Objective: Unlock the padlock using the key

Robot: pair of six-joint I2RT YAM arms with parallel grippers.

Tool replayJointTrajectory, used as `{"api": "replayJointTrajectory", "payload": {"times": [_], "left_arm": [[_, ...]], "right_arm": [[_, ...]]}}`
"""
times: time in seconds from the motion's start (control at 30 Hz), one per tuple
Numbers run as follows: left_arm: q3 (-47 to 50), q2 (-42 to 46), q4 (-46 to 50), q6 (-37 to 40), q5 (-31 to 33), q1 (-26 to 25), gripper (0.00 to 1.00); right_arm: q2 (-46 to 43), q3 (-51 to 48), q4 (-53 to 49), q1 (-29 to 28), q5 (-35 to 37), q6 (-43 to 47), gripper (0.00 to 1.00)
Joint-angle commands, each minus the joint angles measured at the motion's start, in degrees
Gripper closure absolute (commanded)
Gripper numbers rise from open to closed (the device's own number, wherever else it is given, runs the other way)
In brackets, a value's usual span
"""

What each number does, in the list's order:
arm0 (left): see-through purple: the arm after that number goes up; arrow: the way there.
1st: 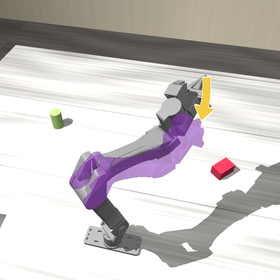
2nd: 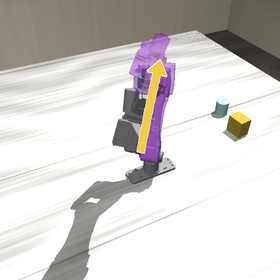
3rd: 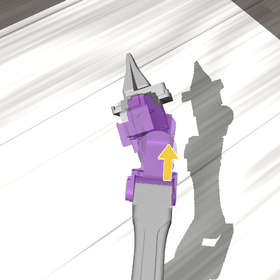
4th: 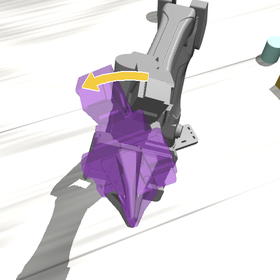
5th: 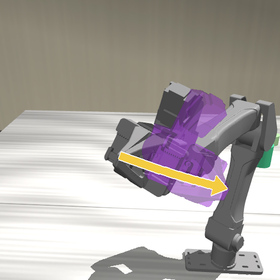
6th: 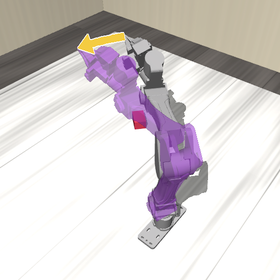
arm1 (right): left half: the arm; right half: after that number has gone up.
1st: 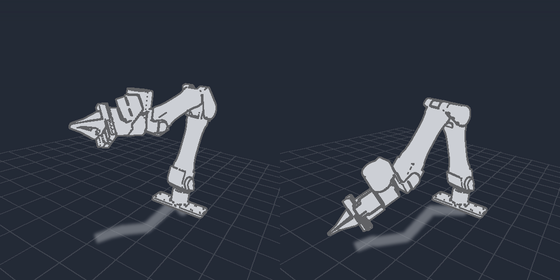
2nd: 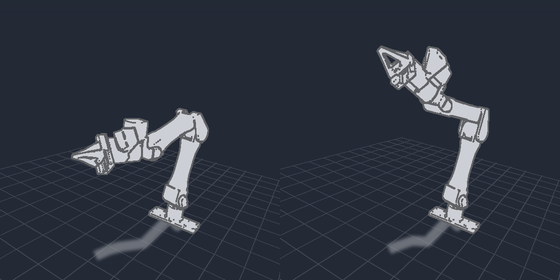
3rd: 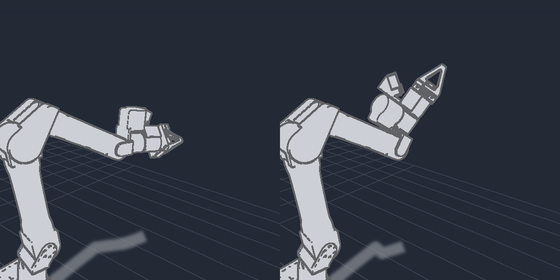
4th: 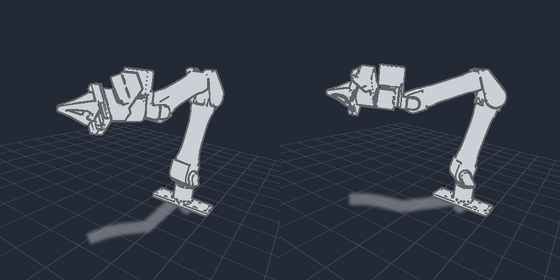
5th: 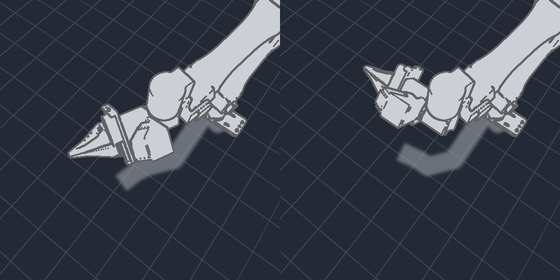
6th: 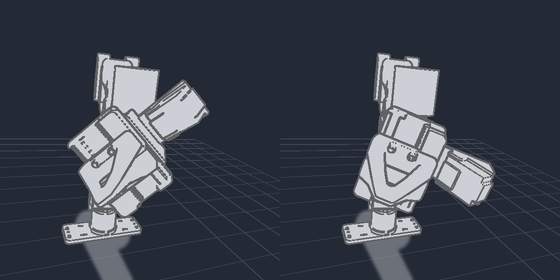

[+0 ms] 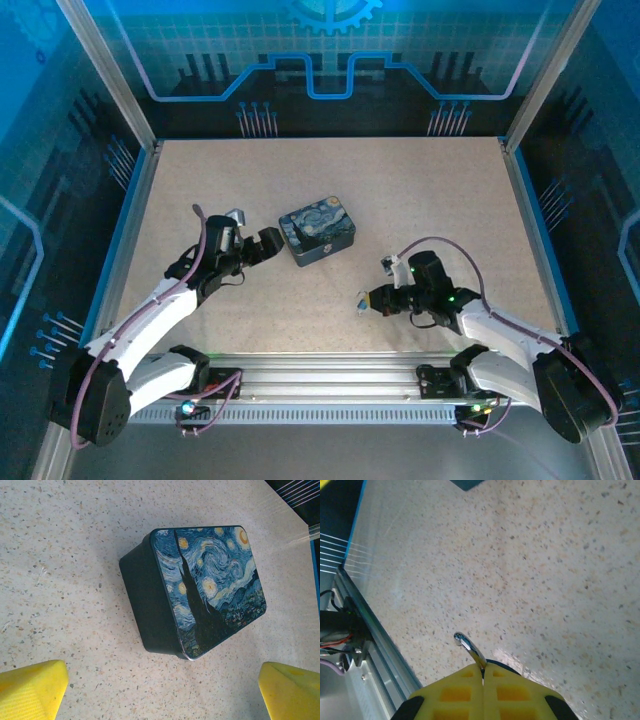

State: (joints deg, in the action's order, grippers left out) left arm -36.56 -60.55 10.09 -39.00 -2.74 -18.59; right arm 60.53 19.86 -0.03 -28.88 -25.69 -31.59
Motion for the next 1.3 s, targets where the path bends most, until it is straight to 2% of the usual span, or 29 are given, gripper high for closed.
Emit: {"api": "replayJointTrajectory", "payload": {"times": [0.0, 0.47, 0.63, 0.83, 0.93, 1.27], "left_arm": [[0.70, 0.63, 0.33, 0.11, 0.15, 0.57, 0.01], [0.56, 0.39, -0.02, -0.17, -0.60, 0.57, 0.01], [0.43, 0.02, -0.09, -0.24, -0.86, 0.57, 0.01], [0.26, -0.09, -0.37, -0.20, -1.09, 0.57, 0.01], [0.21, -0.01, -0.35, -0.20, -1.12, 0.57, 0.01], [-0.17, 1.86, -0.04, -0.55, -0.91, 0.57, 0.01]], "right_arm": [[1.69, -0.09, -1.16, -0.30, 0.55, 1.31, 1.00], [12.69, 1.59, 5.31, 1.52, -1.54, 0.57, 1.00], [15.03, 2.07, 6.32, 2.23, -2.51, 0.63, 0.94], [15.58, 2.20, 6.54, 2.78, -2.52, 0.66, 0.88], [15.26, 2.38, 6.45, 3.02, -2.34, 0.61, 0.81], [10.45, 3.74, 3.10, 4.00, -1.32, 1.50, 0.76]]}}
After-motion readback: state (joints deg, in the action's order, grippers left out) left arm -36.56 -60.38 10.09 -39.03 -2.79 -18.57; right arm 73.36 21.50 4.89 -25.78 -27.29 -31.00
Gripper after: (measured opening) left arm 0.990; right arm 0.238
